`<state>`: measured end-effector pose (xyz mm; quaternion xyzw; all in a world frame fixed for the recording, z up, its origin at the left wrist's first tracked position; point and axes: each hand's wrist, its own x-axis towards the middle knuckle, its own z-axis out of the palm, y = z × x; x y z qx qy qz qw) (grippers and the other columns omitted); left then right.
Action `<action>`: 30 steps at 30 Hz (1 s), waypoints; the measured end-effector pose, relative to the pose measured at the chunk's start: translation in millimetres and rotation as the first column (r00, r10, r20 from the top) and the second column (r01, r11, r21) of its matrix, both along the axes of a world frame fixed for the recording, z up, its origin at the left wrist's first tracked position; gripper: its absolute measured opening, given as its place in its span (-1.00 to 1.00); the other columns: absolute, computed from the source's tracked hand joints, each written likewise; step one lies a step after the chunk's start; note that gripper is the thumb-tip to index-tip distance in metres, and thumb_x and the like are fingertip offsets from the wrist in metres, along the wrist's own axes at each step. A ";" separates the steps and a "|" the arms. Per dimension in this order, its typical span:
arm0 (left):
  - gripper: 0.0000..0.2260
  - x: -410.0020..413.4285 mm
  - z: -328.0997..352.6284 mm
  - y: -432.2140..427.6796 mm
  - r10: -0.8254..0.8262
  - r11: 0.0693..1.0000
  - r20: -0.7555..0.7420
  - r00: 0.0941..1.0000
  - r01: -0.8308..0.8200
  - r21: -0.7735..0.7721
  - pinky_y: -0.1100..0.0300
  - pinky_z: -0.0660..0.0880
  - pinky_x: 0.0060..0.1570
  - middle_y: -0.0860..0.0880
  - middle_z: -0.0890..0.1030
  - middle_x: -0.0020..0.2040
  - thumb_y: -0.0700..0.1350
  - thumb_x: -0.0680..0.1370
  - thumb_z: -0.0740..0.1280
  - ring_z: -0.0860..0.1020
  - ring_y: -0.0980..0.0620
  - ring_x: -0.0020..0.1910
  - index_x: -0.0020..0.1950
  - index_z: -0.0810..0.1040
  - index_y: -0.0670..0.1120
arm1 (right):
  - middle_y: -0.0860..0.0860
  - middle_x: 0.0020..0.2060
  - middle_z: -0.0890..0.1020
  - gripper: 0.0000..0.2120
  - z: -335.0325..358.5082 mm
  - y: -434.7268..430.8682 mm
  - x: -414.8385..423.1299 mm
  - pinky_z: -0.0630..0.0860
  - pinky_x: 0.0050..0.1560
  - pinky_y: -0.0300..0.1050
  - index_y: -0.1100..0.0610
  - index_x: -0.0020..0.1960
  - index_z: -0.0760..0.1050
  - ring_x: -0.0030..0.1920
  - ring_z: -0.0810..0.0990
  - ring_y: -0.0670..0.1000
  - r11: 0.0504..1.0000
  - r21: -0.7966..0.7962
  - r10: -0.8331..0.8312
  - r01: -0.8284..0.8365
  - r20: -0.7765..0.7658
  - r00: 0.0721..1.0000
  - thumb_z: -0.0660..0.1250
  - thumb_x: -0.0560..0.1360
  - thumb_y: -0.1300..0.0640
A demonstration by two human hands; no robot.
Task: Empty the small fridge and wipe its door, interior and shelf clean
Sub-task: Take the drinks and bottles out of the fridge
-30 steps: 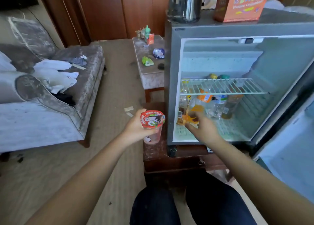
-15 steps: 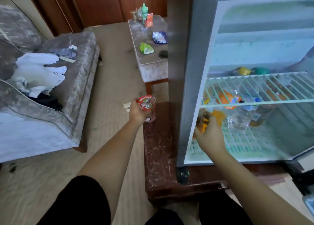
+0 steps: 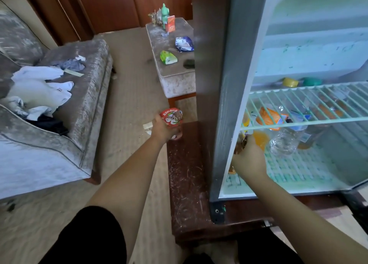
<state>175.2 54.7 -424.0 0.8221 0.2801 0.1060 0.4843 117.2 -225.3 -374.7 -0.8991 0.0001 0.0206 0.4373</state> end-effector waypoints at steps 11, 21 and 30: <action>-0.97 -177.5 73.4 -107.1 -0.263 0.965 0.102 0.959 0.263 0.023 0.29 0.42 -0.03 0.06 0.65 -0.14 -0.15 0.57 0.36 0.63 0.10 -0.11 -0.01 0.58 -0.05 | 0.01 -0.15 0.60 -0.51 12.4 -66.2 -95.1 0.42 -0.24 -0.09 0.07 0.05 0.43 -0.16 0.55 0.08 0.998 -0.047 -0.036 0.034 -0.049 0.998 0.57 0.25 -0.05; -0.59 -267.3 147.6 -190.5 -0.485 0.834 0.186 0.854 0.516 -0.195 0.38 0.49 -0.02 0.11 0.66 0.02 -0.14 0.41 0.54 0.61 0.27 -0.05 0.21 0.52 -0.01 | -0.10 -0.14 0.62 -0.50 52.3 -60.7 -198.8 0.39 -0.21 -0.30 0.04 0.11 0.49 -0.13 0.56 -0.09 0.949 0.067 0.298 -0.307 0.117 0.947 0.59 0.26 -0.02; -0.51 -222.1 143.7 -100.8 -0.107 0.956 0.114 0.988 0.134 -0.262 0.08 0.61 -0.08 0.04 0.64 0.09 -0.04 0.41 0.55 0.63 0.07 0.02 0.26 0.44 -0.02 | 0.06 0.17 0.58 -0.53 39.4 -84.2 -80.5 0.45 0.05 -0.09 0.16 0.31 0.42 0.02 0.57 0.02 0.996 0.086 0.040 -0.039 -0.011 0.999 0.39 0.50 -0.02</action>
